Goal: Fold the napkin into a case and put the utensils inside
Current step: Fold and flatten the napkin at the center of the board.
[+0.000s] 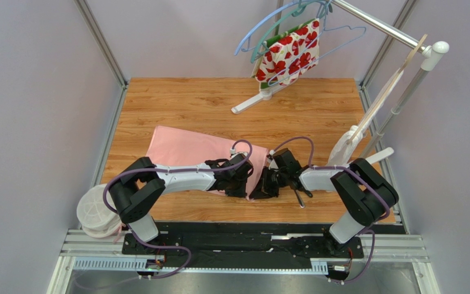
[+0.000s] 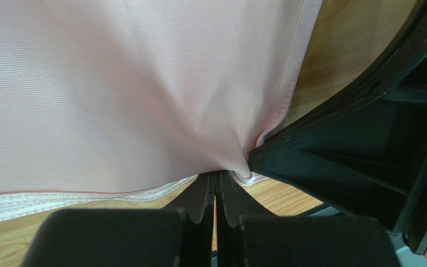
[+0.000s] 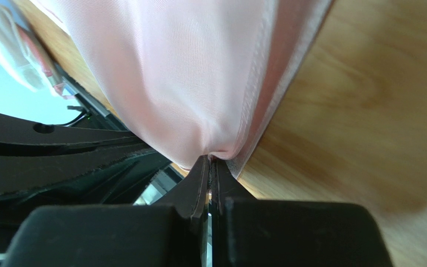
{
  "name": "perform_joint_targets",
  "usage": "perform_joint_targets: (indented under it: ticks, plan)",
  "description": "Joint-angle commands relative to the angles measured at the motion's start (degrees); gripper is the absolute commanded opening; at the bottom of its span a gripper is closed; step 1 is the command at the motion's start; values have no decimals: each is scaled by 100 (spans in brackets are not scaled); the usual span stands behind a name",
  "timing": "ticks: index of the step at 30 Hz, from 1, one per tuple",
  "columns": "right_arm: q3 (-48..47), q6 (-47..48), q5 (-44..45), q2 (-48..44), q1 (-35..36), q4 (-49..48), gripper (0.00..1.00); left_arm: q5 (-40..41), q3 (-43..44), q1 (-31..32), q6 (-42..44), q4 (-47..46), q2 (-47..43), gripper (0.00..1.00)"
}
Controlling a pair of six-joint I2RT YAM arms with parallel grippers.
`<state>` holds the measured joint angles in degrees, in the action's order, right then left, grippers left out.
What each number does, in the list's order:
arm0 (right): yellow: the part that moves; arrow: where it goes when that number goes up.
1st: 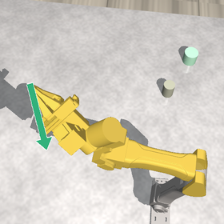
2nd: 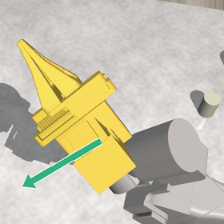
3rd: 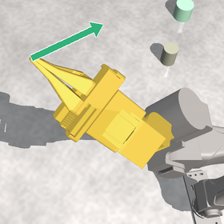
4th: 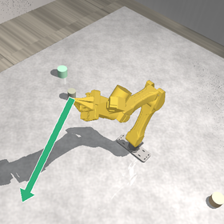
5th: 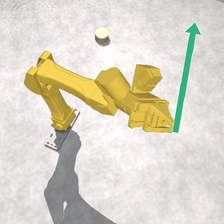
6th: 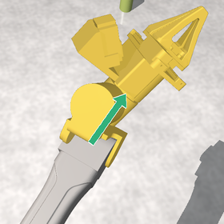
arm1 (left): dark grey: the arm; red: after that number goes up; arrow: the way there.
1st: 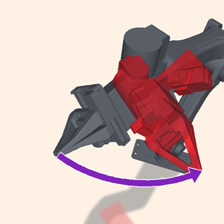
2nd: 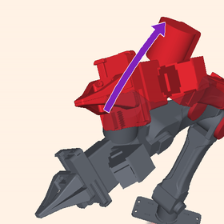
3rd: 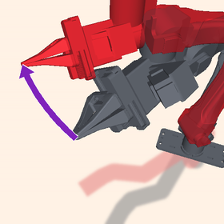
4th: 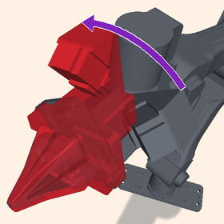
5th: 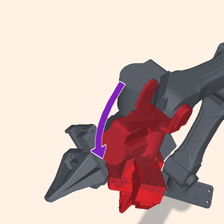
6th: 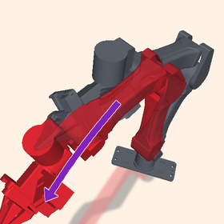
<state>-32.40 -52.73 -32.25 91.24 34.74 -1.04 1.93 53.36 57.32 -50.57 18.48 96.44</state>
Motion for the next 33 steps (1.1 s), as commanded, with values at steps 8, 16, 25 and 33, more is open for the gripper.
perform_joint_targets:
  ticks: [8,16,25,33]
  plan:
    - [138,394,298,465,6,-239,0,527,-142,-238,258,1314,-1530,10]
    - [155,825,606,184,-160,77,0,-832,-906,-3285,511,2256,-3614,39]
    - [111,940,343,289,-178,-125,0,-581,-38,-6442,1567,3372,-2210,51]
    - [147,1001,237,254,-257,-195,0,253,587,-7349,1445,3153,-1172,54]
